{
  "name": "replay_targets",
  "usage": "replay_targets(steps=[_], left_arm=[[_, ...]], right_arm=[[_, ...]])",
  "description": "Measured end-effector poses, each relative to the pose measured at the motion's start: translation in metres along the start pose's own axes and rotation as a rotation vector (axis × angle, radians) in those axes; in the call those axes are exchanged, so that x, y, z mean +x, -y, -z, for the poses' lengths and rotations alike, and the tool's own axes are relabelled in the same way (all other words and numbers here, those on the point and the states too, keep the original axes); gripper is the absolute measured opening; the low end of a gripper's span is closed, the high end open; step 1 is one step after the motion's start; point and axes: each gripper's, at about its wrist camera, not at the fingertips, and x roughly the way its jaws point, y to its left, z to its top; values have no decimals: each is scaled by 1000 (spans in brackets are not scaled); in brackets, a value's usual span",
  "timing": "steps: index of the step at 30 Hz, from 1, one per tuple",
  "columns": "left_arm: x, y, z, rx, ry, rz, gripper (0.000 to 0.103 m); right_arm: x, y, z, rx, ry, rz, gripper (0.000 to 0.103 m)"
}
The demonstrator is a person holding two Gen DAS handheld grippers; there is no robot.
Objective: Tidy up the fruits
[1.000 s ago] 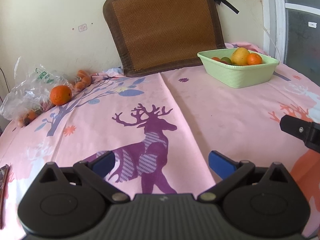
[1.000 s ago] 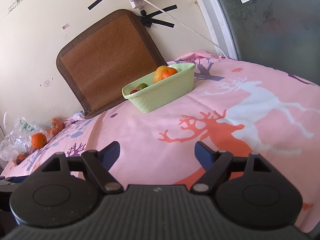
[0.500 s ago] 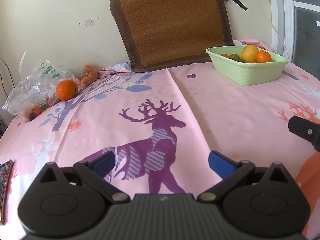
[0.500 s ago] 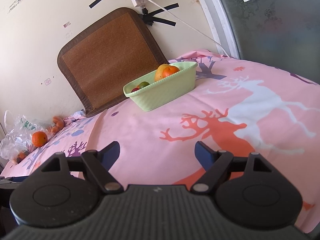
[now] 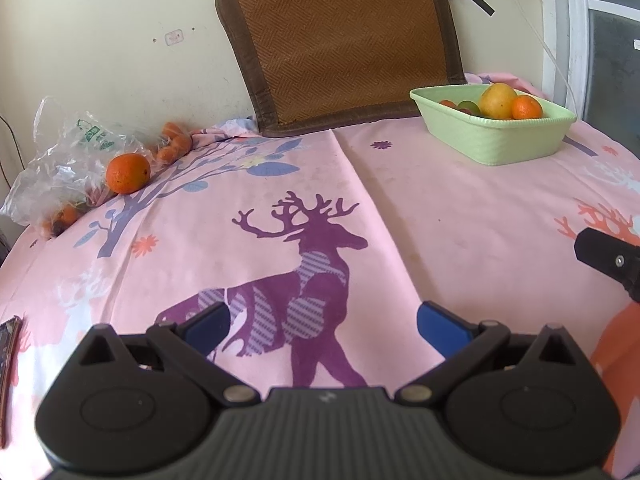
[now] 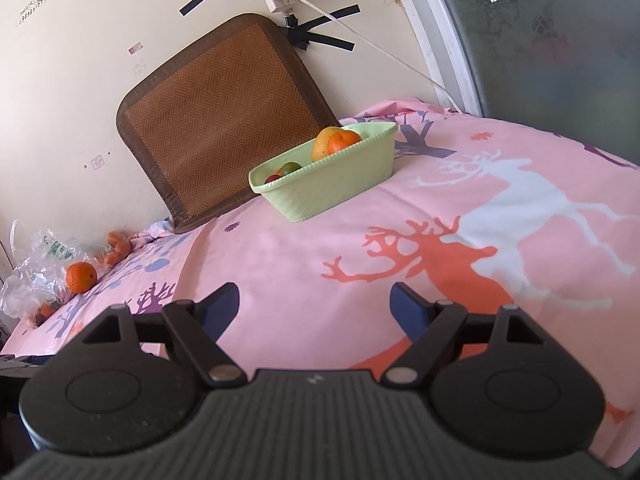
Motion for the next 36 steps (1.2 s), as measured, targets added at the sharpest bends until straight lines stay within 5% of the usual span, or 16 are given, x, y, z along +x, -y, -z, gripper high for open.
replay_targets(steps=[36], left_arm=[[4, 2, 2, 13, -9, 0, 103]], right_arm=[[-1, 3, -1, -11, 25, -2, 85]])
